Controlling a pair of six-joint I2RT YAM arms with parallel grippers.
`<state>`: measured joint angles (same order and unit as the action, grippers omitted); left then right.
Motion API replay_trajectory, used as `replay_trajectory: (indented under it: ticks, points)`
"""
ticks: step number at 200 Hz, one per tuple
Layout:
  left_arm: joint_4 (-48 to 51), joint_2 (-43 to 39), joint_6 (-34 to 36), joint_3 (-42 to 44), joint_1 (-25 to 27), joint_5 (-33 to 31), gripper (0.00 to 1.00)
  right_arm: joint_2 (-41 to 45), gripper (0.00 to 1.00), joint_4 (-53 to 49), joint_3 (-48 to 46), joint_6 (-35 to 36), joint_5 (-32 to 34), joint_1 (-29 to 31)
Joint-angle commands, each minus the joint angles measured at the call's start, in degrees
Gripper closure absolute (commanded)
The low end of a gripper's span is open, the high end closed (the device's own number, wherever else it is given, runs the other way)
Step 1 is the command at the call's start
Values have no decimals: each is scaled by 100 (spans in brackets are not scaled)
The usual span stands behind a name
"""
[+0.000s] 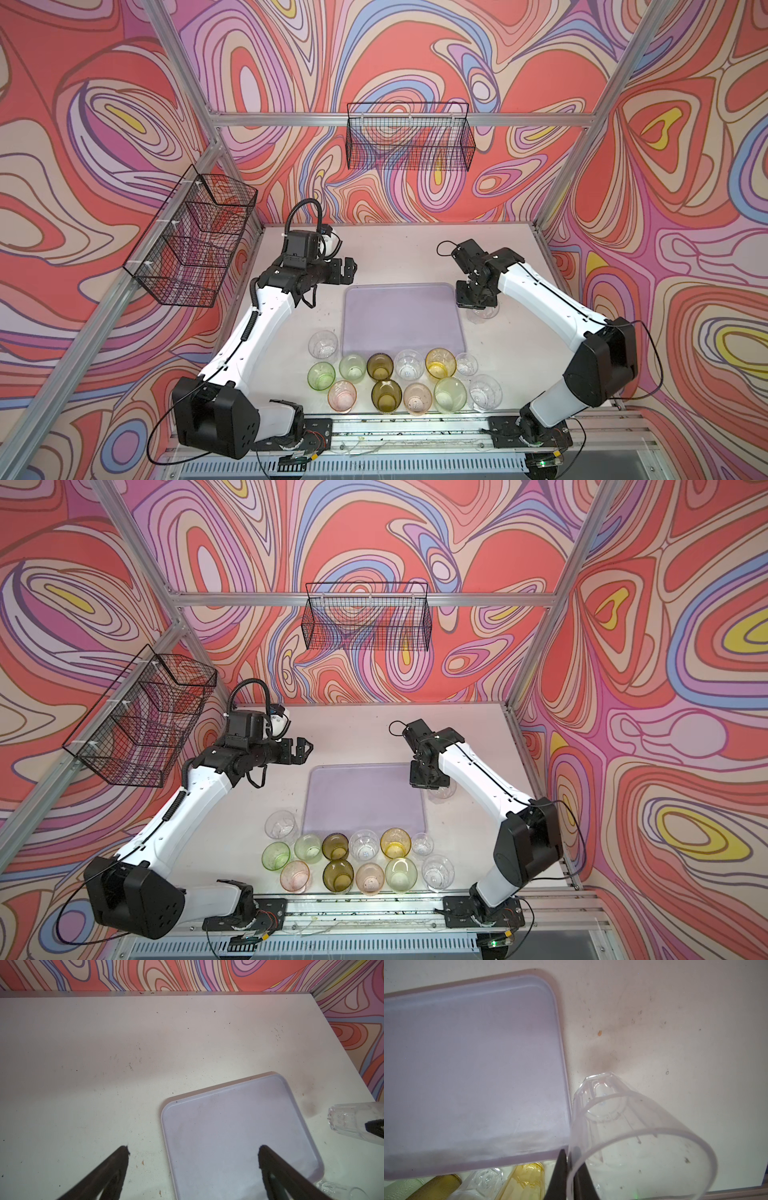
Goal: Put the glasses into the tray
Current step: 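Lift the clear cup with the right gripper and carry it to the tray's far corner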
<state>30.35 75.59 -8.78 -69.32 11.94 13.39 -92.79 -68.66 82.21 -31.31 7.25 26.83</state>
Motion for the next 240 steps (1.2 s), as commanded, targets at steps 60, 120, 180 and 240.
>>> replay_trajectory:
  ticks: [60,120,180,240]
  points:
    - [121,0,7,-11,-36,49,0,-812,100,66,1177,823,-265,29]
    - [106,-18,-10,-5,-34,78,0,-1596,100,-350,2085,1175,-387,31]
    - [107,-53,-11,15,-34,100,0,-2155,100,-511,2799,1325,-526,32]
    - [96,-53,-14,24,-34,120,0,-2665,100,-612,3302,1425,-615,26]
